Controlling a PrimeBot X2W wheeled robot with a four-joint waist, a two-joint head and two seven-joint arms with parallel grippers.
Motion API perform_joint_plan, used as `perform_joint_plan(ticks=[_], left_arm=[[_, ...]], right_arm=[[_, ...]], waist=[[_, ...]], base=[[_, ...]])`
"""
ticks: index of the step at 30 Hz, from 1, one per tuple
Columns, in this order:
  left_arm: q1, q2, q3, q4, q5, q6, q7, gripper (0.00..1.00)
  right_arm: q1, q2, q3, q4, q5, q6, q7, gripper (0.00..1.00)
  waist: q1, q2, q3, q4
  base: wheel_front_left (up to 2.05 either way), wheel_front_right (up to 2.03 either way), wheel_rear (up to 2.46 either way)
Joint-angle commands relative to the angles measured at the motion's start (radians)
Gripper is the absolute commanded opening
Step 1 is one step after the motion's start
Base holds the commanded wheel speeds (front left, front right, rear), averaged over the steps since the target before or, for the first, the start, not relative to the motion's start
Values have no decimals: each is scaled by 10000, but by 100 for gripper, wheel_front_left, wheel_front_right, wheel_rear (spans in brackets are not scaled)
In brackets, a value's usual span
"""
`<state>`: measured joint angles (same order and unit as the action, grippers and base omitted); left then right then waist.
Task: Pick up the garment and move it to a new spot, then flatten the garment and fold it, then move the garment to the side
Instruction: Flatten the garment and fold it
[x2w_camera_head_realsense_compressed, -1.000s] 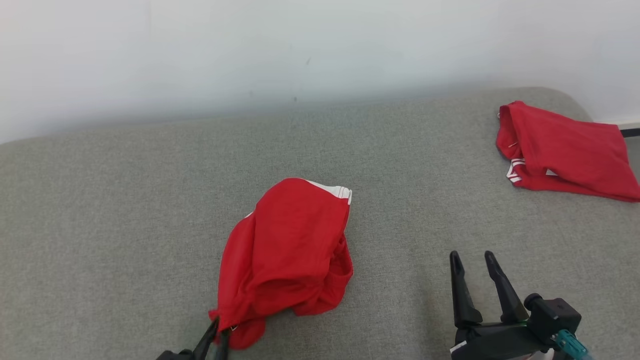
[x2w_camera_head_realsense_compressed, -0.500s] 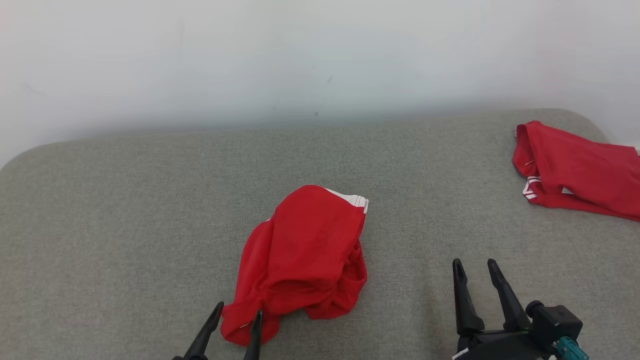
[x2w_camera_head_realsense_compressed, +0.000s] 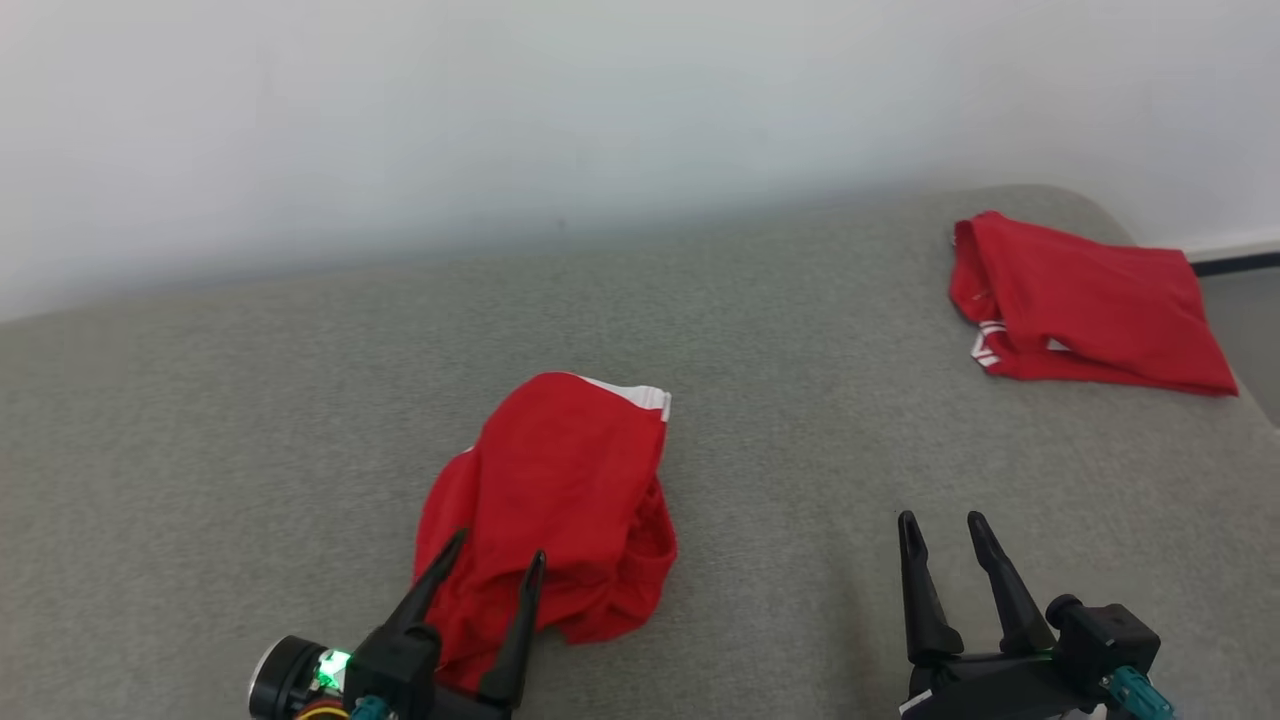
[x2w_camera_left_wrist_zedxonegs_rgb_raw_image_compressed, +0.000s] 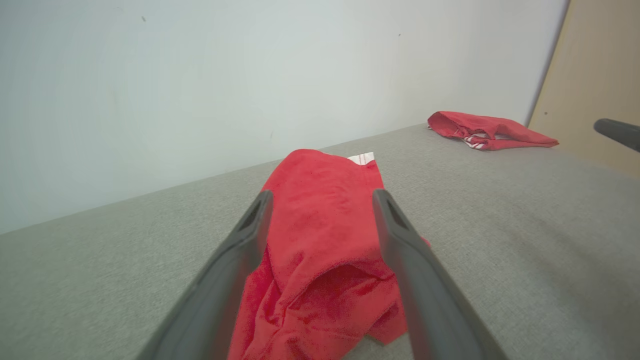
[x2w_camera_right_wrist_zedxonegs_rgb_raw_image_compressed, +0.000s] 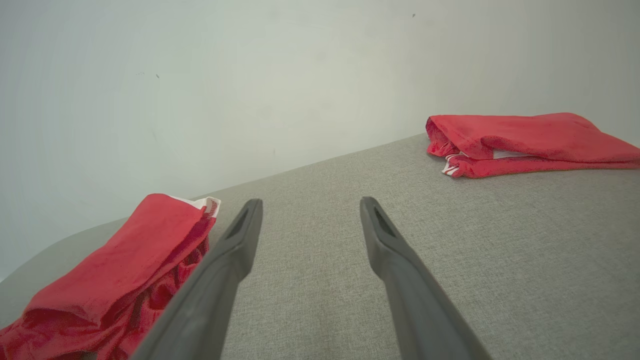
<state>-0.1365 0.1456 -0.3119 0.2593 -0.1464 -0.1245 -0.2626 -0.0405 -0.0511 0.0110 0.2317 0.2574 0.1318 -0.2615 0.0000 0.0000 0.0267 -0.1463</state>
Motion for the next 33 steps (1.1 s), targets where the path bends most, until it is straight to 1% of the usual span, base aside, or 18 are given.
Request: perform_joint_plan(ticks=[1,8,11,15,16,17,18,19,21,25,28,29,33], left_arm=[[-139,36,-23,50,88,-37,-28,100],[-683,461,-589,1218,42,-51,-28,100],[-860,658,-647,1603,-9,-45,-28,100],[-1211,777,-743,2115,-113,-48,-28,100],[-1322,782,-774,2209,-133,-49,-30,80],[-1416,791,-813,2307,-153,-50,-28,46],[-1512,809,-877,2427,-163,-49,-28,17],[-1648,792,-914,2499,-200,-49,-30,0],[-1925,729,-1031,2469,-210,-50,-28,0],[-2281,421,-1393,1901,-530,-49,-28,0],[-2643,250,-1637,1292,-764,-49,-28,0],[-2854,137,-1721,856,-924,-50,-30,0],[-3284,223,-1643,96,-1075,-50,-28,0]], right_arm=[[-46,23,-10,-26,66,-28,-45,100],[-203,24,-38,-106,189,-28,-45,100],[-257,24,-61,-139,203,-28,-45,100],[-339,26,-46,-163,252,-28,-47,100],[-359,26,-42,-172,260,-28,-45,100],[-372,26,-50,-177,254,-28,-47,100],[-393,26,-54,-184,260,-28,-45,100],[-417,26,-58,-184,251,-28,-45,100],[-446,28,-34,-206,237,-28,-45,100],[-335,23,-108,-206,208,-28,-47,100],[-286,26,-160,-189,180,-28,-45,100],[-268,24,-236,-183,166,-28,-47,100],[-264,26,-272,-182,203,-28,-46,100]], waist=[[0,0,251,-366],[0,0,681,-870],[0,0,817,-974],[0,0,939,-1056],[0,0,960,-1069],[0,0,980,-1074],[0,0,998,-1079],[0,0,1006,-1081],[0,0,991,-1070],[0,0,874,-951],[0,0,785,-805],[0,0,735,-670],[0,0,693,-434]], base=[[0,0,0],[0,0,0],[0,0,0],[0,0,0],[0,0,0],[0,0,0],[0,0,0],[0,0,0],[0,0,0],[0,0,0],[0,0,0],[0,0,0],[0,0,0]])
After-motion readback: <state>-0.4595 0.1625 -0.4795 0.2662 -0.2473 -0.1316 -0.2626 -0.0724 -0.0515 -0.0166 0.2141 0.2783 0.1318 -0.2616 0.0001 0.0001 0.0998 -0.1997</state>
